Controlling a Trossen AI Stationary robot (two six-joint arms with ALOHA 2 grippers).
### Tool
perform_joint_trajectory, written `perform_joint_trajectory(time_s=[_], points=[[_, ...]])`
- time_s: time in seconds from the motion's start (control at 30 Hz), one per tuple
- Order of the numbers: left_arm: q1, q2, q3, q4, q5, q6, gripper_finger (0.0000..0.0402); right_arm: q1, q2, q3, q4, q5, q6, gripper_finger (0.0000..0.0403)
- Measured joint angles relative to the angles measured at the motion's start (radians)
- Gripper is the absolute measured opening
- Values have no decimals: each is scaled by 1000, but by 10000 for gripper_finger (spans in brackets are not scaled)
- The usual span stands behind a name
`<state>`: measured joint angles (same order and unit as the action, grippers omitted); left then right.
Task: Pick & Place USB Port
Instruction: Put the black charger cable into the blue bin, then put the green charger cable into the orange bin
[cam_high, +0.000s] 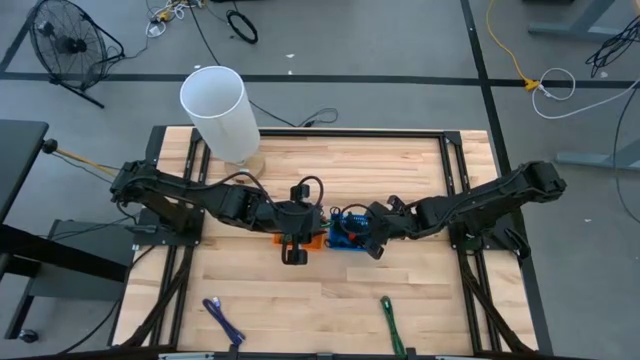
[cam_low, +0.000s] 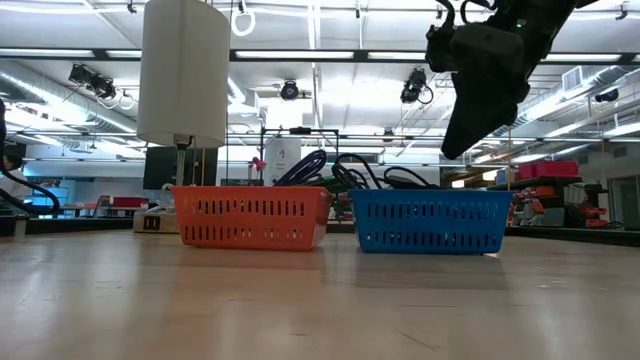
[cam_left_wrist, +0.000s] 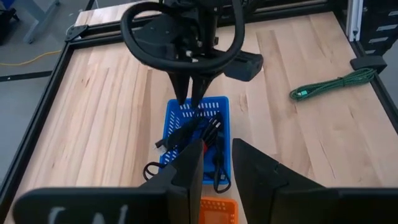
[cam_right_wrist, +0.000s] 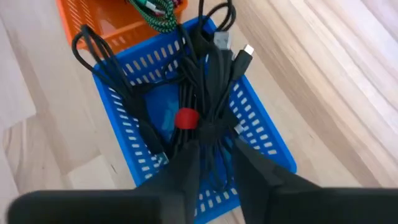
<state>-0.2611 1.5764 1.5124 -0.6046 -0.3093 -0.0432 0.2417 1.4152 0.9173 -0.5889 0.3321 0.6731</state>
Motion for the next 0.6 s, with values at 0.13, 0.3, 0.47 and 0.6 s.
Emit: perform_joint_trajectory(time_s=[0.13,0.3,0.47,0.6], points=[[0,0,0,-1,0,-2,92,0,1,0,13,0,-18,134],[0,0,0,-2,0,-4,92,0,-8,0,39,-81,-49,160],[0,0,0,-17,0,-3,92,39,-12,1,42,-274,66,164],[4,0,0,-27,0,2,92,94,-12,1,35,-498,215,158]])
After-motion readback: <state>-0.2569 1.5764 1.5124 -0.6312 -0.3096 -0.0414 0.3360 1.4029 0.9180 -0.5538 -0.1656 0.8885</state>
